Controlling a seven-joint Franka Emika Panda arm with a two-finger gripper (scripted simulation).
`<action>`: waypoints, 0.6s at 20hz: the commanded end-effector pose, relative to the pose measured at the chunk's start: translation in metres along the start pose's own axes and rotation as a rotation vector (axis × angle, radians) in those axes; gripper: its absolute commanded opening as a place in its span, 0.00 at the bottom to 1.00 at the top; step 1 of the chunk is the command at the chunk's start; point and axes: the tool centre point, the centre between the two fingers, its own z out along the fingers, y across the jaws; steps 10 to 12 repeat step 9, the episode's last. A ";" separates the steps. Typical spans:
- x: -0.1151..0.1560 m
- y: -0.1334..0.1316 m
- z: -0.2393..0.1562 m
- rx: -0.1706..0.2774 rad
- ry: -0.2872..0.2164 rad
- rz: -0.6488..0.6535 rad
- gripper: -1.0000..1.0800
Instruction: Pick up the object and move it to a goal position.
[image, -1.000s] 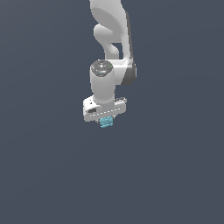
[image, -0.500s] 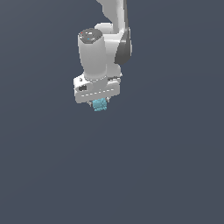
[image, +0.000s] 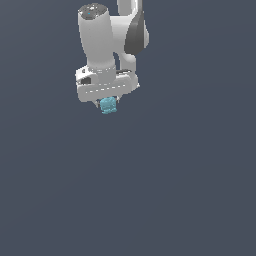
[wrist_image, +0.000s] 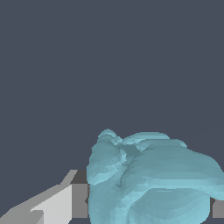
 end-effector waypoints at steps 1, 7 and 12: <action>-0.006 0.001 -0.008 0.001 -0.001 0.000 0.00; -0.009 0.003 -0.014 0.000 -0.001 -0.001 0.00; -0.008 0.004 -0.013 0.000 -0.001 -0.001 0.00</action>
